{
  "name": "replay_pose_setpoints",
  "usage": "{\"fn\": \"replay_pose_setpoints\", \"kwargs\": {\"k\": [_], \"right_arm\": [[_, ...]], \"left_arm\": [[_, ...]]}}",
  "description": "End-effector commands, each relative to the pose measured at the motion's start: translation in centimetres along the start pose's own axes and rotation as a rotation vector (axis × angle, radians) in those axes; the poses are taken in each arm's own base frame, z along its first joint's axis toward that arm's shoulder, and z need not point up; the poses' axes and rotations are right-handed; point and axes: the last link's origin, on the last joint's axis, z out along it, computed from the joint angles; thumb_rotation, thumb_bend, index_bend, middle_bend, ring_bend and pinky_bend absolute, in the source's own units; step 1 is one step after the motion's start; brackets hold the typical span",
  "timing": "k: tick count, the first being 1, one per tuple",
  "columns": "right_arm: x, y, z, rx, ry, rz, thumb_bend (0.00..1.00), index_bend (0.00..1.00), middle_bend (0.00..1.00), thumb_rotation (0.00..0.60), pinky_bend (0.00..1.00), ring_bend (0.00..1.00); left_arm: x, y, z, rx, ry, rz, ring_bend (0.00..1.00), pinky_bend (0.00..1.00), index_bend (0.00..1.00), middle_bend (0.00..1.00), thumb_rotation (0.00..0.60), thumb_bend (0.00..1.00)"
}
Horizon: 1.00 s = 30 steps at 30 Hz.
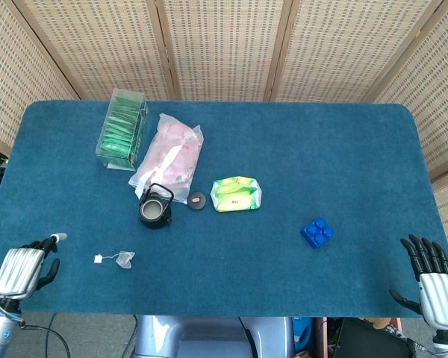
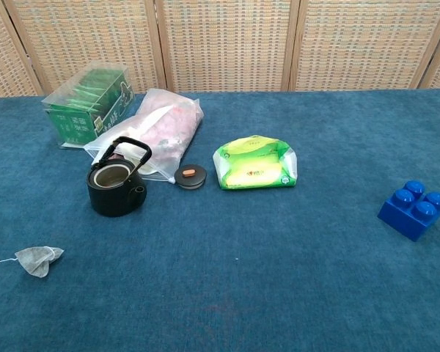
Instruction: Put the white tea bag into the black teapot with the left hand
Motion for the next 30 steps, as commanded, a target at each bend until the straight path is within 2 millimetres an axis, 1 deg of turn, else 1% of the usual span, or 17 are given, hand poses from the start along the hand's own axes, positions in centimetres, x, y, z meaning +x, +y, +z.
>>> {"fn": "replay_pose_setpoints", "kwargs": {"k": [1, 4, 7, 9, 11, 13, 15, 18, 21, 23, 25, 27, 29, 30], "right_arm": [[0.0, 0.0, -0.1, -0.002, -0.001, -0.001, 0.0, 0.11, 0.13, 0.6, 0.06, 0.0], [0.1, 0.1, -0.2, -0.007, -0.001, -0.002, 0.0, 0.11, 0.13, 0.6, 0.06, 0.0], [0.1, 0.2, -0.4, -0.013, 0.001, -0.003, 0.0, 0.11, 0.13, 0.6, 0.06, 0.0], [0.1, 0.2, -0.4, -0.016, 0.001, -0.003, 0.0, 0.11, 0.13, 0.6, 0.06, 0.0], [0.1, 0.2, -0.5, -0.018, 0.0, -0.003, 0.0, 0.11, 0.13, 0.6, 0.06, 0.0], [0.1, 0.3, -0.6, -0.02, 0.0, -0.002, 0.0, 0.11, 0.13, 0.6, 0.06, 0.0], [0.1, 0.3, -0.5, -0.02, 0.001, -0.003, 0.0, 0.11, 0.13, 0.6, 0.06, 0.0], [0.2, 0.3, -0.6, -0.022, 0.003, -0.004, 0.0, 0.11, 0.13, 0.6, 0.06, 0.0], [0.2, 0.4, -0.7, -0.026, 0.001, -0.006, 0.0, 0.11, 0.13, 0.6, 0.06, 0.0], [0.2, 0.4, -0.8, -0.03, 0.002, -0.006, 0.0, 0.11, 0.13, 0.6, 0.06, 0.0], [0.2, 0.4, -0.8, -0.032, 0.004, -0.007, 0.0, 0.11, 0.13, 0.6, 0.06, 0.0], [0.3, 0.5, -0.9, -0.035, 0.005, -0.007, 0.0, 0.11, 0.13, 0.6, 0.06, 0.0], [0.3, 0.5, -0.9, -0.037, 0.006, -0.008, 0.0, 0.11, 0.13, 0.6, 0.06, 0.0], [0.3, 0.5, -0.9, -0.038, 0.006, -0.008, 0.0, 0.11, 0.13, 0.6, 0.06, 0.0]], "left_arm": [[-0.4, 0.2, 0.4, -0.007, -0.02, 0.012, 0.6, 0.67, 0.35, 0.59, 0.6, 0.5], [-0.9, 0.3, 0.7, -0.01, -0.045, 0.023, 0.63, 0.68, 0.4, 0.63, 0.6, 0.5], [-1.3, 0.4, 1.1, -0.008, -0.069, 0.041, 0.65, 0.68, 0.41, 0.65, 0.6, 0.43], [-1.6, 0.4, 1.4, -0.004, -0.086, 0.057, 0.65, 0.68, 0.41, 0.66, 0.6, 0.41], [-1.9, 0.4, 1.6, 0.0, -0.102, 0.072, 0.65, 0.68, 0.41, 0.66, 0.6, 0.36], [-2.1, 0.5, 1.7, 0.0, -0.118, 0.075, 0.65, 0.68, 0.41, 0.66, 0.6, 0.29], [-2.1, 0.6, 1.8, 0.001, -0.127, 0.079, 0.65, 0.68, 0.41, 0.65, 0.6, 0.25], [-2.3, 0.6, 1.9, 0.004, -0.125, 0.086, 0.64, 0.68, 0.41, 0.64, 0.6, 0.24], [-2.5, 0.8, 2.0, 0.012, -0.12, 0.085, 0.6, 0.67, 0.41, 0.63, 0.6, 0.24], [-2.8, 0.9, 2.1, 0.016, -0.119, 0.079, 0.53, 0.62, 0.41, 0.58, 0.6, 0.24], [-3.0, 1.0, 2.2, 0.017, -0.12, 0.08, 0.41, 0.47, 0.41, 0.49, 0.6, 0.24], [-3.3, 1.2, 2.4, 0.015, -0.124, 0.078, 0.32, 0.35, 0.41, 0.4, 0.6, 0.24], [-3.4, 1.3, 2.5, 0.015, -0.128, 0.071, 0.19, 0.18, 0.41, 0.3, 0.6, 0.24], [-3.4, 1.3, 2.5, 0.015, -0.129, 0.07, 0.14, 0.13, 0.41, 0.27, 0.6, 0.24]]}}
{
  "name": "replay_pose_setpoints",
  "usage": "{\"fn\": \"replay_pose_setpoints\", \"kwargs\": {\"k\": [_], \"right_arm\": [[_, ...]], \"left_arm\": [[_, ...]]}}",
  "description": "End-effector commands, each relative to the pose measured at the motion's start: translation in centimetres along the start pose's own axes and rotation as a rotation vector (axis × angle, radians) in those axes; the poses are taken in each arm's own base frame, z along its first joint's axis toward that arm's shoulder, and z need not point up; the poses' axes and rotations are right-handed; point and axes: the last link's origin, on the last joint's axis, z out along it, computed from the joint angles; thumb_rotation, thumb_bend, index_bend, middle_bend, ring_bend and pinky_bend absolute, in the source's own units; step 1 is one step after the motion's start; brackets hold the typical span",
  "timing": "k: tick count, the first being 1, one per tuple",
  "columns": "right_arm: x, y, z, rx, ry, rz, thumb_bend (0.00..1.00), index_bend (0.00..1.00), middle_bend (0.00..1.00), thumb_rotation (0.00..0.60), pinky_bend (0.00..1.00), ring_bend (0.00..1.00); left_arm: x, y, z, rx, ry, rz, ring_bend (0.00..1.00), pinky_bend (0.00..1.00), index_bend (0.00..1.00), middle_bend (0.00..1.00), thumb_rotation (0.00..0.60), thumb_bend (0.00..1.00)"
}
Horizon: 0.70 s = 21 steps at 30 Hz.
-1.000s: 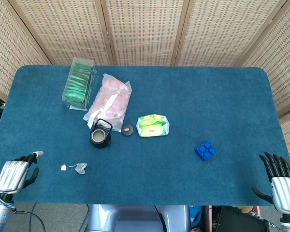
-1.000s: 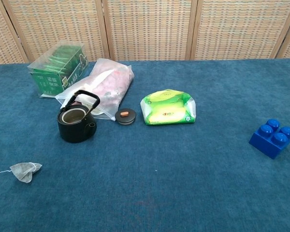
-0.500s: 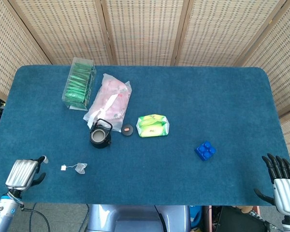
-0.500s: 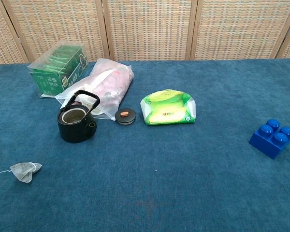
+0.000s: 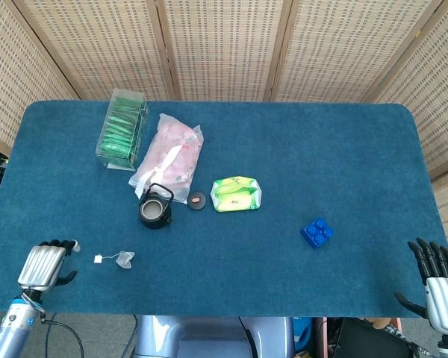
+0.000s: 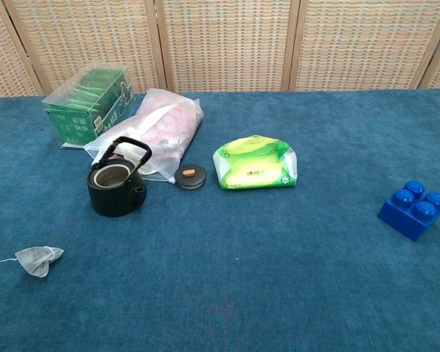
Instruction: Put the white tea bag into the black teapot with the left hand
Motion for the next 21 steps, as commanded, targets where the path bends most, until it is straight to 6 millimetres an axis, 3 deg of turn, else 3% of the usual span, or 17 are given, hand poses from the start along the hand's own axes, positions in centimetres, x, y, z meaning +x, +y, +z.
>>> {"fn": "replay_pose_setpoints", "kwargs": {"k": [1, 4, 7, 15, 21], "right_arm": [[0.0, 0.0, 0.0, -0.002, 0.001, 0.0, 0.0, 0.11, 0.13, 0.6, 0.06, 0.0], [0.0, 0.1, -0.1, -0.005, 0.0, 0.001, 0.0, 0.11, 0.14, 0.6, 0.06, 0.0], [0.0, 0.1, -0.1, -0.008, -0.002, 0.001, 0.0, 0.11, 0.14, 0.6, 0.06, 0.0], [0.1, 0.3, -0.3, -0.02, -0.001, 0.001, 0.0, 0.11, 0.14, 0.6, 0.06, 0.0], [0.1, 0.6, -0.6, -0.035, 0.001, 0.001, 0.0, 0.11, 0.14, 0.6, 0.06, 0.0]], "left_arm": [[-0.1, 0.1, 0.1, -0.001, -0.002, -0.001, 0.07, 0.05, 0.41, 0.22, 0.6, 0.24], [-0.1, 0.2, 0.2, -0.002, -0.002, -0.005, 0.0, 0.0, 0.41, 0.09, 0.6, 0.24], [-0.2, 0.3, 0.4, -0.003, -0.004, -0.01, 0.0, 0.0, 0.41, 0.01, 0.6, 0.24], [-1.0, 0.8, 1.4, -0.007, -0.023, -0.027, 0.0, 0.0, 0.42, 0.0, 0.6, 0.24], [-1.8, 1.4, 2.5, -0.012, -0.042, -0.04, 0.0, 0.0, 0.43, 0.0, 0.6, 0.32]]}}
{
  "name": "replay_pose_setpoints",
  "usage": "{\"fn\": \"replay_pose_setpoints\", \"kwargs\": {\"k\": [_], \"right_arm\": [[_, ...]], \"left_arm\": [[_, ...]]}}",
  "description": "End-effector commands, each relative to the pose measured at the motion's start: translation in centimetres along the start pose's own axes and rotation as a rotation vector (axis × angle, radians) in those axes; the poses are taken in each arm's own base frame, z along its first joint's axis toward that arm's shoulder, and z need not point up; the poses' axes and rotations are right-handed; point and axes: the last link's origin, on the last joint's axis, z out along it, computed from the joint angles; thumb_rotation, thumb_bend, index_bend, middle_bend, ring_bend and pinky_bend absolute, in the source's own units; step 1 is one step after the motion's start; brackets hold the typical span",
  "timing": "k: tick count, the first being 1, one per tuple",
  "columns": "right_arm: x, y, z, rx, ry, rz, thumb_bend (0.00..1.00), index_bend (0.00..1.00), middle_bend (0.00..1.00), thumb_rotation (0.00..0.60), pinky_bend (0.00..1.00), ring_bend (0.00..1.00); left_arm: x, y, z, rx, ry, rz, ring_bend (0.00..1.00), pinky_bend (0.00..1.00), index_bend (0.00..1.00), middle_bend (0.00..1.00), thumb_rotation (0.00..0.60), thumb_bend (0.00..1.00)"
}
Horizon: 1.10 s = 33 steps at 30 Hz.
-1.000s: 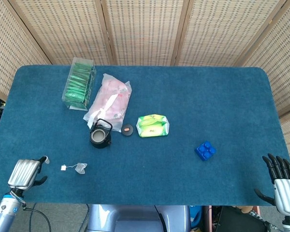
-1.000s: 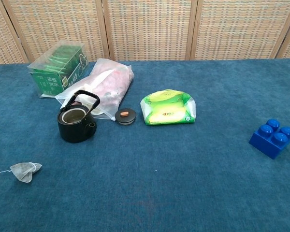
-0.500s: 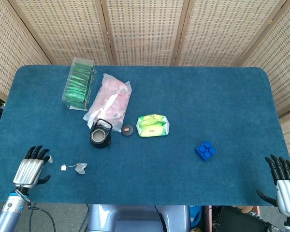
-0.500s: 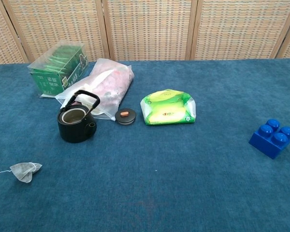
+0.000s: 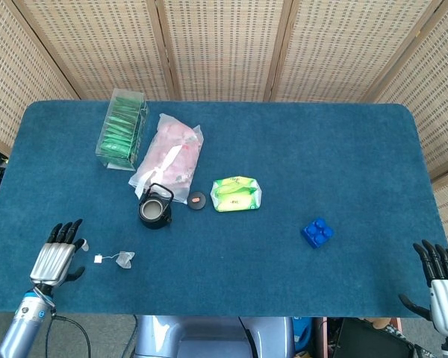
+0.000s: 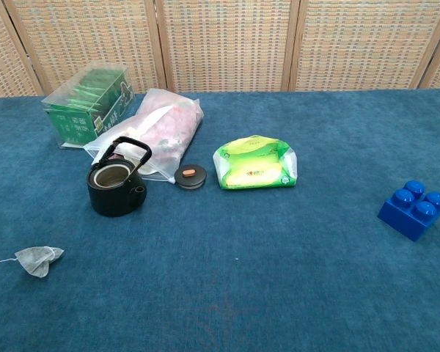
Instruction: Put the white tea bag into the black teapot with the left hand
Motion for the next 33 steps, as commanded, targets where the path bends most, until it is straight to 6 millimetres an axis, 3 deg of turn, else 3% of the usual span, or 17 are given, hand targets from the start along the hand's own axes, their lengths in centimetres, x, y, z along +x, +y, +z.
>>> {"fn": "replay_pose_setpoints", "kwargs": {"k": [1, 33], "right_arm": [[0.0, 0.1, -0.2, -0.008, 0.001, 0.0, 0.0, 0.11, 0.14, 0.6, 0.06, 0.0], [0.2, 0.9, -1.0, -0.04, 0.01, 0.003, 0.0, 0.11, 0.14, 0.6, 0.06, 0.0]], "left_arm": [[-0.3, 0.3, 0.6, -0.003, -0.003, -0.009, 0.0, 0.0, 0.43, 0.0, 0.6, 0.32], [-2.2, 1.9, 2.2, -0.009, -0.046, -0.032, 0.0, 0.0, 0.48, 0.0, 0.6, 0.32]]}}
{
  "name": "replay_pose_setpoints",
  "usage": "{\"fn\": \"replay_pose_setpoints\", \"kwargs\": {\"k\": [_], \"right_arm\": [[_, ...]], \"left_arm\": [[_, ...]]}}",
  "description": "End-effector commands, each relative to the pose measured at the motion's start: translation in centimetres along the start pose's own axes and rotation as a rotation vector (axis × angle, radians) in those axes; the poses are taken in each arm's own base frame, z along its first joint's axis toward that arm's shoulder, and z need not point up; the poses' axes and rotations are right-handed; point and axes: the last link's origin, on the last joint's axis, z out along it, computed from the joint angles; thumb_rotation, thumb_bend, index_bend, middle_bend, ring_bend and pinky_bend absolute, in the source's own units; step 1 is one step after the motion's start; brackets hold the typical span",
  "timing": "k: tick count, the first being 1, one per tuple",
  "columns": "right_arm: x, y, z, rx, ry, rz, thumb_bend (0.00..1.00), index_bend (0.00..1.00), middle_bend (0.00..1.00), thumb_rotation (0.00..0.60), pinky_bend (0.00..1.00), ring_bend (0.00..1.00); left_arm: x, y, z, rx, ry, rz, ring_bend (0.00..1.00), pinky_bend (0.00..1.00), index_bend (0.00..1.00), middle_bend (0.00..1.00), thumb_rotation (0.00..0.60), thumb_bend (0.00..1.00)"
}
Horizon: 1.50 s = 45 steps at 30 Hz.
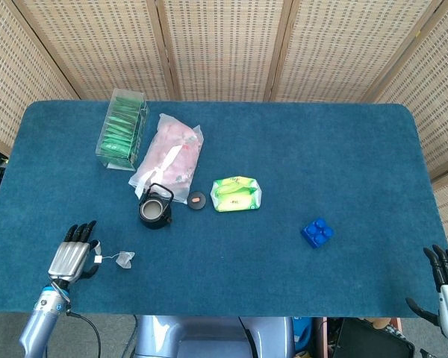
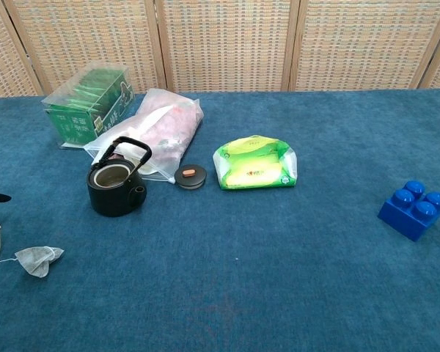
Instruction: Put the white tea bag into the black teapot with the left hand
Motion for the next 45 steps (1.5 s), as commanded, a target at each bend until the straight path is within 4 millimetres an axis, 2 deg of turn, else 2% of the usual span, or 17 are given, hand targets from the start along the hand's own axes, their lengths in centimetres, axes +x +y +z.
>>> {"fn": "replay_pose_setpoints", "kwargs": {"k": [1, 30, 45], "right_arm": [[0.01, 0.03, -0.02, -0.001, 0.001, 0.0, 0.0, 0.11, 0.14, 0.6, 0.06, 0.0], [0.02, 0.3, -0.34, -0.023, -0.001, -0.002, 0.0, 0.11, 0.14, 0.6, 0.06, 0.0], [0.12, 0.46, -0.52, -0.032, 0.004, -0.003, 0.0, 0.11, 0.14, 0.6, 0.06, 0.0]], "left_arm": [[-0.03, 0.04, 0.06, 0.0, -0.001, 0.001, 0.0, 0.0, 0.49, 0.0, 0.6, 0.32], [-0.17, 0.13, 0.64, 0.013, -0.016, -0.006, 0.0, 0.0, 0.53, 0.0, 0.6, 0.32], [-0.23, 0.09, 0.99, 0.018, -0.027, -0.024, 0.0, 0.0, 0.54, 0.0, 0.6, 0.47]]}}
